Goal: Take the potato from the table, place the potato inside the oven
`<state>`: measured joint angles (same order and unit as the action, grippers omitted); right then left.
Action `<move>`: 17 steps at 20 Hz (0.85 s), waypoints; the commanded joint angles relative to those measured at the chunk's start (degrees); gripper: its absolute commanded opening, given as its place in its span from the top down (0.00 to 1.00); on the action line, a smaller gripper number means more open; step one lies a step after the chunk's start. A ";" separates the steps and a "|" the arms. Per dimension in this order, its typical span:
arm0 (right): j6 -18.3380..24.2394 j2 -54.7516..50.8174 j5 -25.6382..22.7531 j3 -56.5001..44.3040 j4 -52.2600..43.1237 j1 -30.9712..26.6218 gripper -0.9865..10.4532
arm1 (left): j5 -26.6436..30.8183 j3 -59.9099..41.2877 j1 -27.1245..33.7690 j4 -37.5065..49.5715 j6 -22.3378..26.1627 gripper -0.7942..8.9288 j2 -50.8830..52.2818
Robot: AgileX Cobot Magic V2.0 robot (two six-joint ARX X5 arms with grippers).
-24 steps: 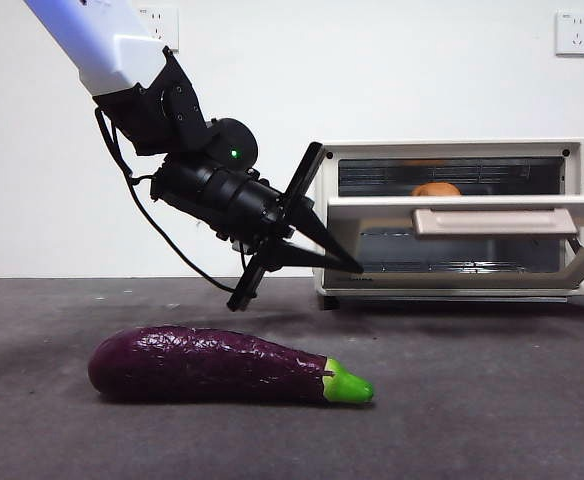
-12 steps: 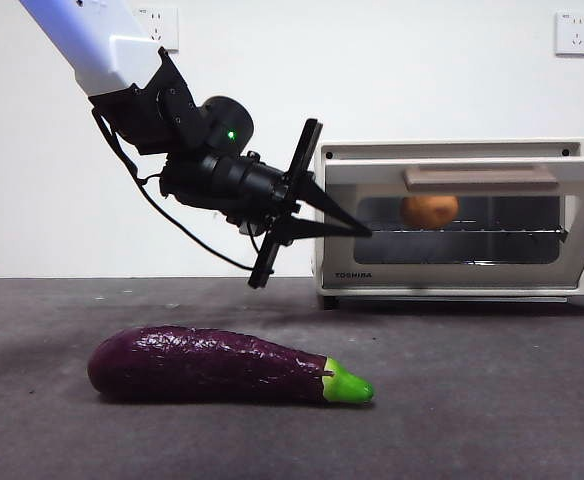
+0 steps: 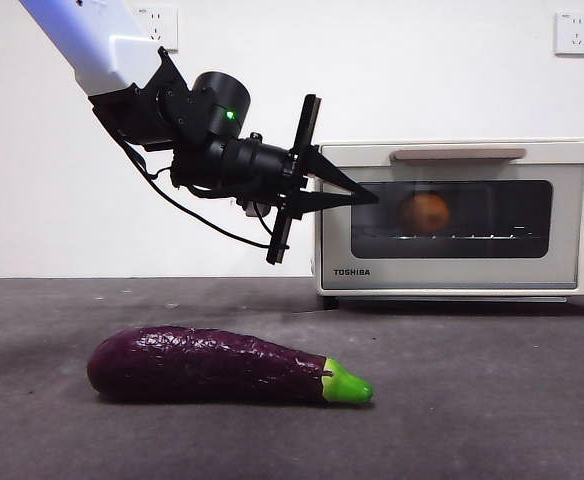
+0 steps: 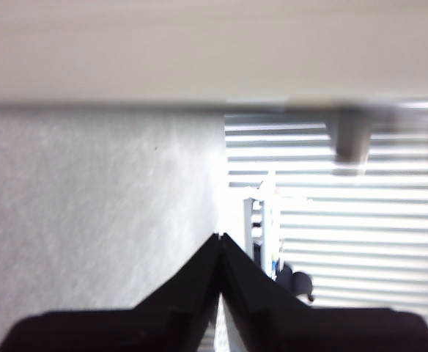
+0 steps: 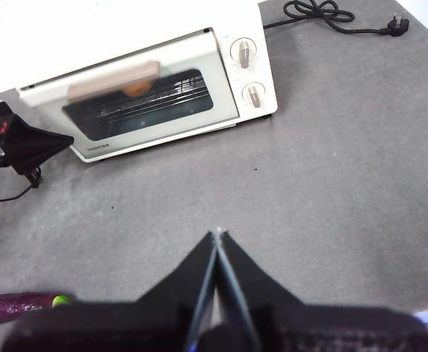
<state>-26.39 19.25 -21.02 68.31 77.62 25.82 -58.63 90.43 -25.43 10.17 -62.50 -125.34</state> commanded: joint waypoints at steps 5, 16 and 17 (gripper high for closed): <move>-0.63 -0.37 -0.02 0.07 1.27 0.00 0.92 | -0.94 0.13 2.01 2.29 -3.48 0.93 -0.24; -0.57 -0.37 -1.14 0.07 1.27 0.00 0.91 | -4.81 0.13 2.19 1.20 0.00 0.93 7.54; -0.57 -0.37 -1.14 0.07 1.27 0.00 0.91 | -4.85 0.13 2.23 1.05 0.90 0.93 8.87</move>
<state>-26.41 19.25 -22.00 68.31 77.62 25.82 -63.05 90.43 -23.24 10.87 -64.27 -118.39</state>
